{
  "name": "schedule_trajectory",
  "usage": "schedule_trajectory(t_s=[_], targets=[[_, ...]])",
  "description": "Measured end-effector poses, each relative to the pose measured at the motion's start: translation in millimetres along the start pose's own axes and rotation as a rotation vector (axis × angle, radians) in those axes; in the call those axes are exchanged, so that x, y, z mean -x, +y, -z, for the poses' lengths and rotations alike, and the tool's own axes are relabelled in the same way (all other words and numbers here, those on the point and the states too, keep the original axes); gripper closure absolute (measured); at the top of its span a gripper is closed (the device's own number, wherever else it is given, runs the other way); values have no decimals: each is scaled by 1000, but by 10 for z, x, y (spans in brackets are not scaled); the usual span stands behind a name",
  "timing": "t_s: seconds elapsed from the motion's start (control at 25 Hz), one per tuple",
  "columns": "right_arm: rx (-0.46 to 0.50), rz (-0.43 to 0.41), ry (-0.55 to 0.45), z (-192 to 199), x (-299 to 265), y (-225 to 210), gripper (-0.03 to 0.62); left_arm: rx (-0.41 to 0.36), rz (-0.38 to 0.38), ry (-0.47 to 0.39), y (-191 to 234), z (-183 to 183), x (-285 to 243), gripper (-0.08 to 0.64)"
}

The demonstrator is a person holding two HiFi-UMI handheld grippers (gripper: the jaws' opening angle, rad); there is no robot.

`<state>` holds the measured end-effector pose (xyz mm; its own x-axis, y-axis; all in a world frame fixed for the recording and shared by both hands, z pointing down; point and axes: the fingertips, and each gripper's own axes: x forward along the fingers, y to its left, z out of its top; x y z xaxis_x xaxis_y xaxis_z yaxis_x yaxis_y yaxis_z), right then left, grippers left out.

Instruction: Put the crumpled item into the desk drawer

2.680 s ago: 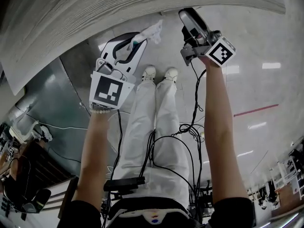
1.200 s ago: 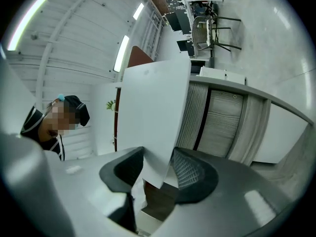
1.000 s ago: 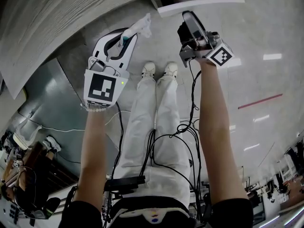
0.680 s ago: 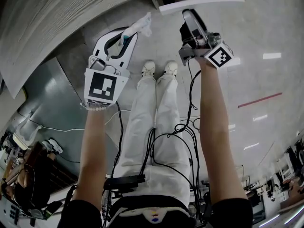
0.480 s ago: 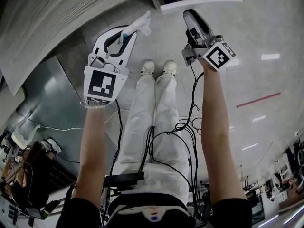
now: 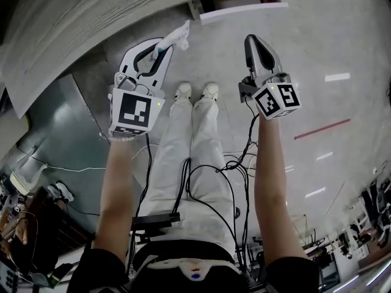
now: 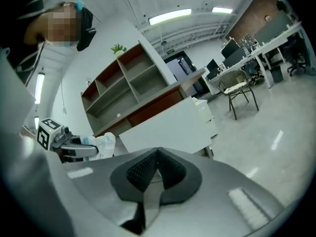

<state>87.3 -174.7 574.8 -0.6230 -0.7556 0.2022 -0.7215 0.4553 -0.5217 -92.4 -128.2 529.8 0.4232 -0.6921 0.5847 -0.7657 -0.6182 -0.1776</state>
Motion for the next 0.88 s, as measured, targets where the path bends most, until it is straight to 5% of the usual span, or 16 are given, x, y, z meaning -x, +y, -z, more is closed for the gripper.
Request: schedule_trajectory(t_s=[0.52, 0.88], targets=[[166, 33, -41, -541, 555, 373, 583, -221, -84, 1, -22, -811, -130, 509], [152, 50, -49, -619, 814, 405, 583, -456, -189, 81, -57, -1153, -325, 509]])
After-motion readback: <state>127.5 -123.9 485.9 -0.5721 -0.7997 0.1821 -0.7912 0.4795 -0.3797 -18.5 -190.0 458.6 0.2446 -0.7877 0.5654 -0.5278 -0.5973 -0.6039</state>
